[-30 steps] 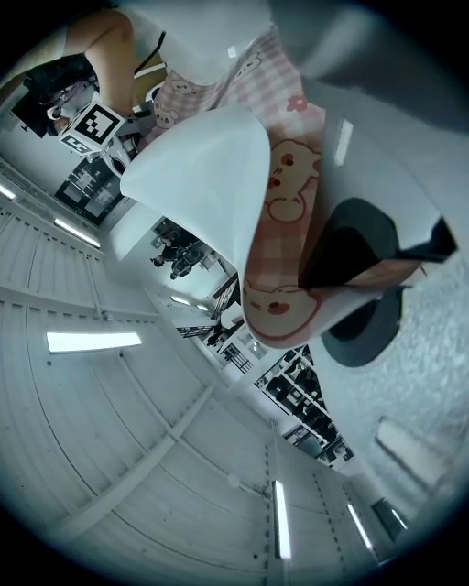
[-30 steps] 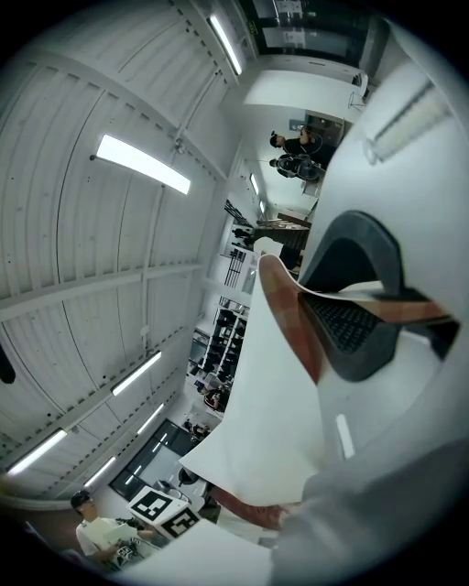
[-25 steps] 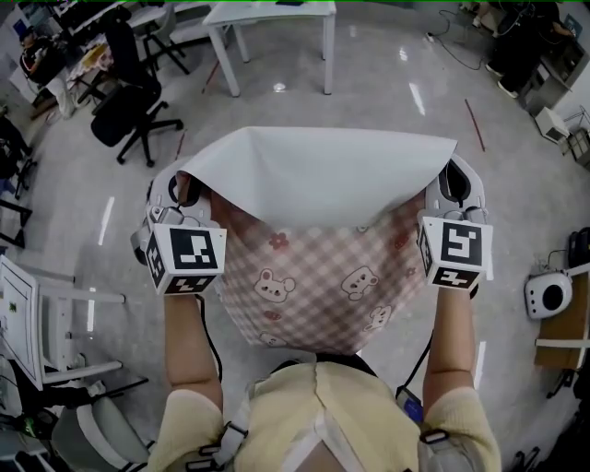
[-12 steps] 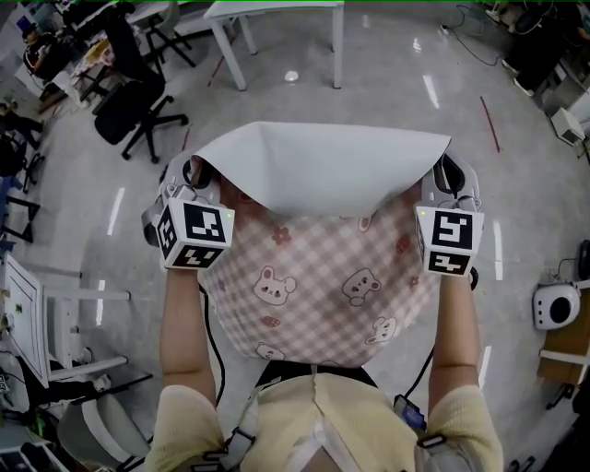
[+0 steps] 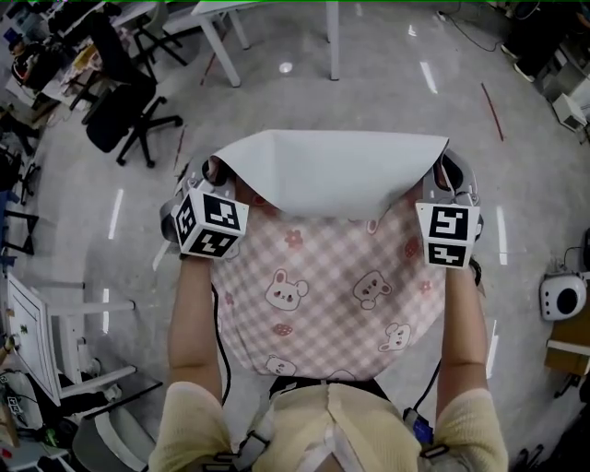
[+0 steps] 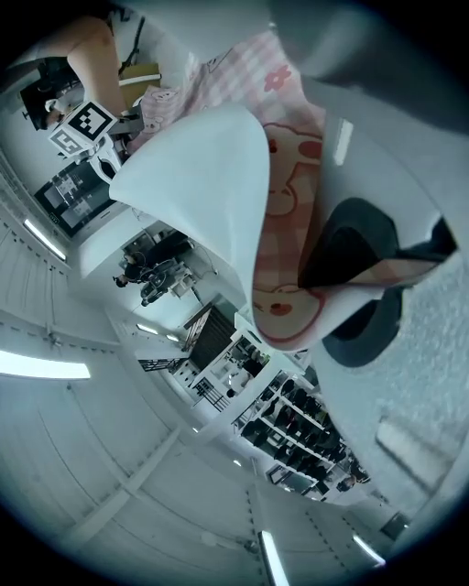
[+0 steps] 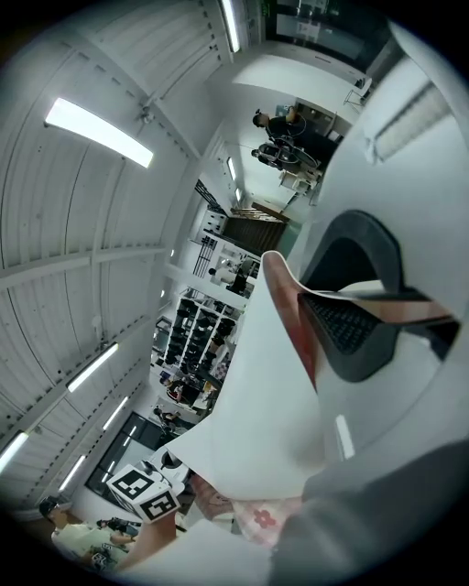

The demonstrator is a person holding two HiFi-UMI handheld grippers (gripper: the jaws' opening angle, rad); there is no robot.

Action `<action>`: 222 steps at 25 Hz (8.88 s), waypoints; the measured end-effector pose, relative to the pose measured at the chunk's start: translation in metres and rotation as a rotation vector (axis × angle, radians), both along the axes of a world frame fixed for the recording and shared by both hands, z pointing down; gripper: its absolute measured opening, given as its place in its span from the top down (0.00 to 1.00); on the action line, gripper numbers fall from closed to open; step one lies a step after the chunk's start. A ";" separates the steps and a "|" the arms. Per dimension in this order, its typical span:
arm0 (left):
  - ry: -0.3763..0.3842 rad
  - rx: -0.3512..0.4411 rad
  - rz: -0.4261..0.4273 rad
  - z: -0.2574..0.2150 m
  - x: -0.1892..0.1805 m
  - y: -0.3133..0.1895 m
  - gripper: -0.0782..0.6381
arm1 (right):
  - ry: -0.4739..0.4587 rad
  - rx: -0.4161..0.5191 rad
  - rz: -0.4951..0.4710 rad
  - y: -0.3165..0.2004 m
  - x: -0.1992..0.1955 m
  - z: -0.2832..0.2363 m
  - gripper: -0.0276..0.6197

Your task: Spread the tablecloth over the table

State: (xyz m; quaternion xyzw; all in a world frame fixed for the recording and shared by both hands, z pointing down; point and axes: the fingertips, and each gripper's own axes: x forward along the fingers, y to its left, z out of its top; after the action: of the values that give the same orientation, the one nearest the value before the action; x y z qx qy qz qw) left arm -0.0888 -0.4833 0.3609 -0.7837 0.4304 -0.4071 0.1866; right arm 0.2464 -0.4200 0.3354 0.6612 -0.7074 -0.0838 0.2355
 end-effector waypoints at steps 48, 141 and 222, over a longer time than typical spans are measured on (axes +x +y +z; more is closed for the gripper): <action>-0.069 -0.340 0.057 0.218 0.015 -0.121 0.80 | 0.109 -0.352 -0.022 -0.124 0.023 0.217 0.86; -0.049 -0.111 0.146 0.177 0.092 -0.166 0.75 | -0.056 -0.325 0.066 -0.022 -0.042 0.199 0.75; 0.548 -0.173 -0.186 0.041 -0.055 0.335 0.88 | -0.264 -0.145 -0.041 0.301 -0.111 0.062 0.95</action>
State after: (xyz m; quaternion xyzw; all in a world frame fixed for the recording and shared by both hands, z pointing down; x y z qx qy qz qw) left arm -0.1435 -0.1483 0.4021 -0.8346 0.4983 -0.2309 -0.0417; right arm 0.1352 -0.1190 0.3970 0.6331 -0.7497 0.0504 0.1858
